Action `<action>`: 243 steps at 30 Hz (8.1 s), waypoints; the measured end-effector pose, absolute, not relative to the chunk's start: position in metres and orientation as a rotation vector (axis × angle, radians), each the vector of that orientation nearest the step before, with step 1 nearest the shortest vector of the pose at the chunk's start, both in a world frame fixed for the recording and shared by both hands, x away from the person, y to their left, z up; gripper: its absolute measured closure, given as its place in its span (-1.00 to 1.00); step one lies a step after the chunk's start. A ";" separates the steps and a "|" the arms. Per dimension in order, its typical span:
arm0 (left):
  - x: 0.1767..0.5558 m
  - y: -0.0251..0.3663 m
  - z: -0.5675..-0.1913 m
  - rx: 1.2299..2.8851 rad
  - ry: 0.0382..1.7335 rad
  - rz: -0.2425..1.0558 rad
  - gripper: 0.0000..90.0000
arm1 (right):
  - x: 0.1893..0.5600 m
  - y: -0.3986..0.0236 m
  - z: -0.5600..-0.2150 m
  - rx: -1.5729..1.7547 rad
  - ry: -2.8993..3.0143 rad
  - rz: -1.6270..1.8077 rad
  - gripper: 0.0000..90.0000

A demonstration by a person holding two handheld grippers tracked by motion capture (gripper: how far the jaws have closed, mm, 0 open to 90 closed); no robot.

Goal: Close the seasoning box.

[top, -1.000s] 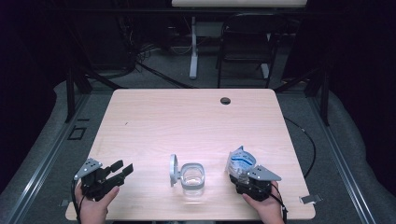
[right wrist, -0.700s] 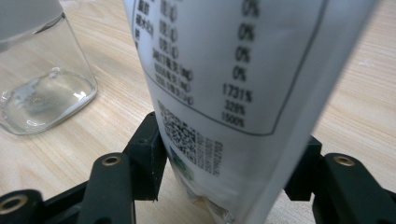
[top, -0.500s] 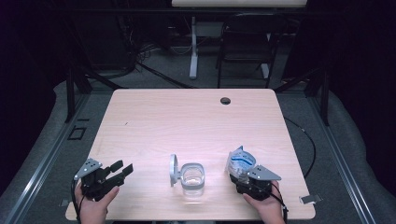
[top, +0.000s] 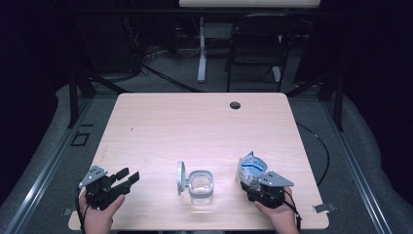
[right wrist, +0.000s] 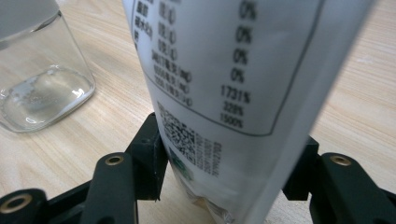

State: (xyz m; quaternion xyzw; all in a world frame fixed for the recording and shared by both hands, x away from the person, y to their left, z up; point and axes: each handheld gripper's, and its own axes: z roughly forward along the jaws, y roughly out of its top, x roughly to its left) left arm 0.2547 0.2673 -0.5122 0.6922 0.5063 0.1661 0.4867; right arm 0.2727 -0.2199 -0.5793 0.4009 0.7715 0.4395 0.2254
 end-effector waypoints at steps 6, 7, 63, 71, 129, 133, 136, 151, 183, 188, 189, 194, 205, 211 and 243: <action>0.255 0.267 -0.512 1.682 1.230 0.401 0.12 | 0.273 -0.221 -0.578 1.121 2.124 1.217 -0.01; 0.255 0.267 -0.512 1.682 1.230 0.401 0.12 | 0.273 -0.221 -0.578 1.121 2.124 1.217 -0.01; 0.245 0.275 -0.514 1.682 1.251 0.417 0.09 | 0.261 -0.195 -0.541 0.922 2.097 1.147 -0.01; 0.246 0.274 -0.514 1.686 1.250 0.422 0.09 | 0.260 -0.192 -0.540 0.899 2.113 1.131 -0.01; 0.247 0.278 -0.515 1.675 1.262 0.427 0.07 | 0.260 -0.165 -0.528 0.652 2.248 0.910 -0.01; 0.247 0.278 -0.516 1.674 1.263 0.425 0.07 | 0.260 -0.164 -0.526 0.642 2.254 0.886 -0.01; 0.247 0.278 -0.516 1.674 1.263 0.425 0.07 | 0.260 -0.163 -0.524 0.615 2.256 0.860 -0.01; 0.247 0.279 -0.515 1.667 1.265 0.424 0.07 | 0.258 -0.154 -0.523 0.529 2.254 0.755 -0.01; 0.248 0.280 -0.514 1.671 1.264 0.425 0.07 | 0.257 -0.142 -0.522 0.348 2.262 0.565 -0.01; 0.248 0.280 -0.514 1.669 1.265 0.425 0.07 | 0.257 -0.140 -0.522 0.332 2.260 0.535 -0.01; 0.248 0.280 -0.514 1.669 1.265 0.425 0.07 | 0.257 -0.140 -0.522 0.329 2.259 0.532 -0.01; 0.247 0.280 -0.514 1.663 1.265 0.426 0.07 | 0.257 -0.139 -0.522 0.325 2.253 0.516 -0.01; 0.247 0.280 -0.514 1.661 1.266 0.422 0.07 | 0.257 -0.137 -0.521 0.309 2.246 0.492 -0.01; 0.248 0.280 -0.514 1.658 1.267 0.422 0.07 | 0.257 -0.136 -0.522 0.306 2.242 0.495 -0.01; 0.248 0.281 -0.515 1.657 1.270 0.420 0.07 | 0.257 -0.134 -0.521 0.235 2.213 0.420 -0.01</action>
